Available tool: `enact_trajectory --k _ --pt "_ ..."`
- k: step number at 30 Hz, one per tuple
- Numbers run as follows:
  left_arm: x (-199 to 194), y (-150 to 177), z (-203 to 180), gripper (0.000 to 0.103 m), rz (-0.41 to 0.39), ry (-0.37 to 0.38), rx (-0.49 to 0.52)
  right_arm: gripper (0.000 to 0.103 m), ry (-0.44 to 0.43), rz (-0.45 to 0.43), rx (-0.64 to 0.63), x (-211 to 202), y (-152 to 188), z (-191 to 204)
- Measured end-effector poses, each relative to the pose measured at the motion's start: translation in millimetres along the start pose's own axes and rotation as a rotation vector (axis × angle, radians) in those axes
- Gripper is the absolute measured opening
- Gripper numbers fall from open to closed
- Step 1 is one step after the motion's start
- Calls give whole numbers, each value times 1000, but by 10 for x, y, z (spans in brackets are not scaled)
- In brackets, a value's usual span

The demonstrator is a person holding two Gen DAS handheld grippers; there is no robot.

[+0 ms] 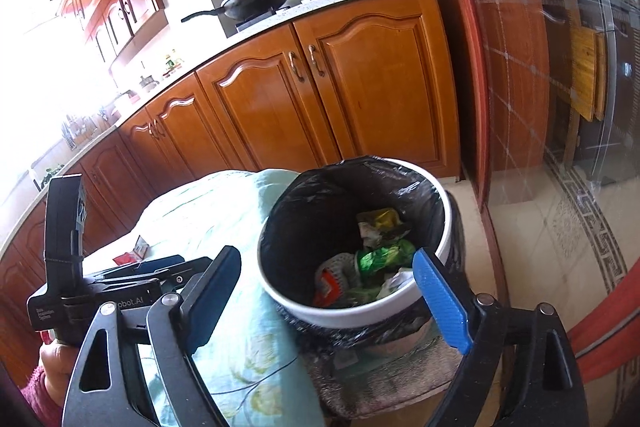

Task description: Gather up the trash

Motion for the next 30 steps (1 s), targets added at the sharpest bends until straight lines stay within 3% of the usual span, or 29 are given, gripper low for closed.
enact_trajectory --k 9,16,22,26,30 --pt "-311 235 112 78 -44 -3 -22 91 -16 -15 19 -176 242 231" --pt "-663 426 160 82 -129 -29 -20 94 -23 -61 29 -391 397 398" --pt "-1046 602 180 90 -249 -76 12 99 -20 -129 -16 -598 522 633" --pt "-1329 728 221 103 -364 -129 45 102 17 -200 -74 -749 621 779" --pt "-1568 867 262 103 -470 -196 81 103 66 -292 -114 -915 701 870"
Point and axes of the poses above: each gripper's, at about its wrist camera, not at the fingertips, and x roughly the way its jaws point, z to its left, y to its underside, the point moved 7 cm from there along x, roughly the way its jaws point, and after that the axes turned 1 degree about -z, right-handed, at the moved point
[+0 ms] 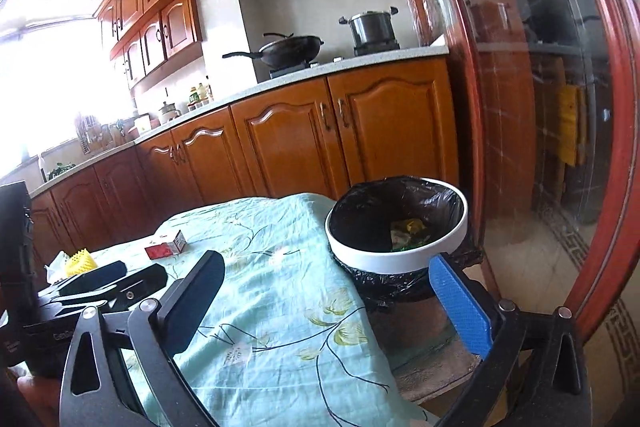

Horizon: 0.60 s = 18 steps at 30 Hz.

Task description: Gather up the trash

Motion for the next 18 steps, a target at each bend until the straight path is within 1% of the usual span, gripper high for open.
enact_trajectory --k 3,7,13,18 --pt "-151 60 86 103 -42 -47 18 103 0 -60 -16 -122 22 82" --pt "-239 187 220 103 -41 -97 14 103 4 -106 -67 -208 106 204" --pt "-261 381 358 103 -11 -135 -4 103 -6 -102 -83 -226 285 279" --pt "-304 485 397 103 -7 -162 -5 103 -14 -98 -80 -250 354 278"
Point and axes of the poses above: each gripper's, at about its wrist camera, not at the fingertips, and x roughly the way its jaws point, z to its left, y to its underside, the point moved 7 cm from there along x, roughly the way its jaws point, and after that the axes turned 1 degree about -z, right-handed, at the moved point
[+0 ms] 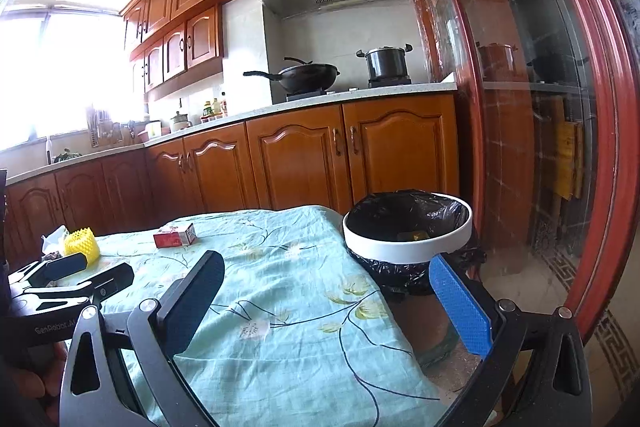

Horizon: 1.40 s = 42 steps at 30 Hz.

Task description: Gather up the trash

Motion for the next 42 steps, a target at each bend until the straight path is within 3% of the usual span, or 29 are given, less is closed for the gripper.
enact_trajectory --k 18,42 --pt "-47 91 54 103 7 -55 13 103 -36 33 -7 18 179 154" --pt "-82 111 33 103 5 -58 25 103 -48 33 17 -8 161 126"
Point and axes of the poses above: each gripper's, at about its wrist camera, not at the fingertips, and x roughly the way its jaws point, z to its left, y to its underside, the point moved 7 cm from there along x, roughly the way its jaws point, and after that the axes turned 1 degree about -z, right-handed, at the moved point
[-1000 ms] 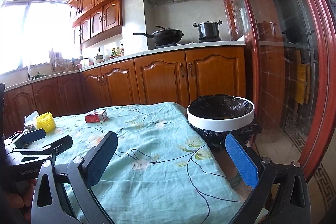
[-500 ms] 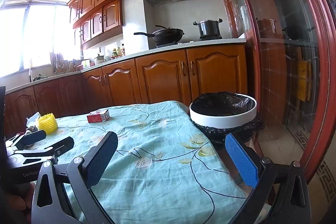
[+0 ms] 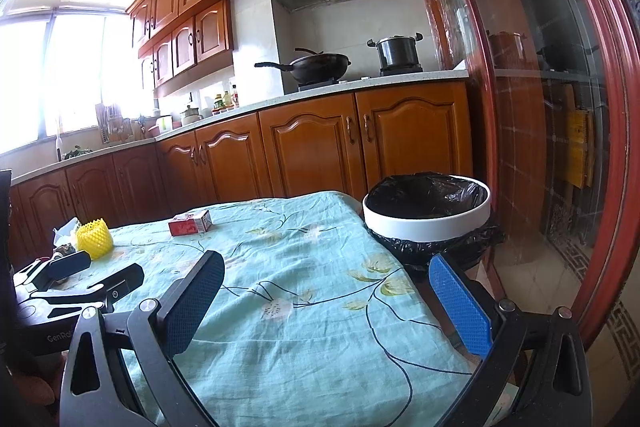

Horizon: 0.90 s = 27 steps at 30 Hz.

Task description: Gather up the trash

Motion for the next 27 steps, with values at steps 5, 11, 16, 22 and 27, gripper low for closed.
enact_trajectory --k 5,11,16,22,27 --pt "-11 2 1 103 -3 -1 0 103 0 1 0 -1 -2 8" --pt "-24 -6 1 103 -9 -5 10 103 -2 1 1 4 1 16" --pt "-24 -11 3 103 -6 0 8 103 -4 3 2 11 4 25" --pt "-2 -5 0 103 3 2 3 103 -3 3 3 11 3 28" --pt "1 0 -6 103 5 4 3 103 -4 5 4 18 15 34"
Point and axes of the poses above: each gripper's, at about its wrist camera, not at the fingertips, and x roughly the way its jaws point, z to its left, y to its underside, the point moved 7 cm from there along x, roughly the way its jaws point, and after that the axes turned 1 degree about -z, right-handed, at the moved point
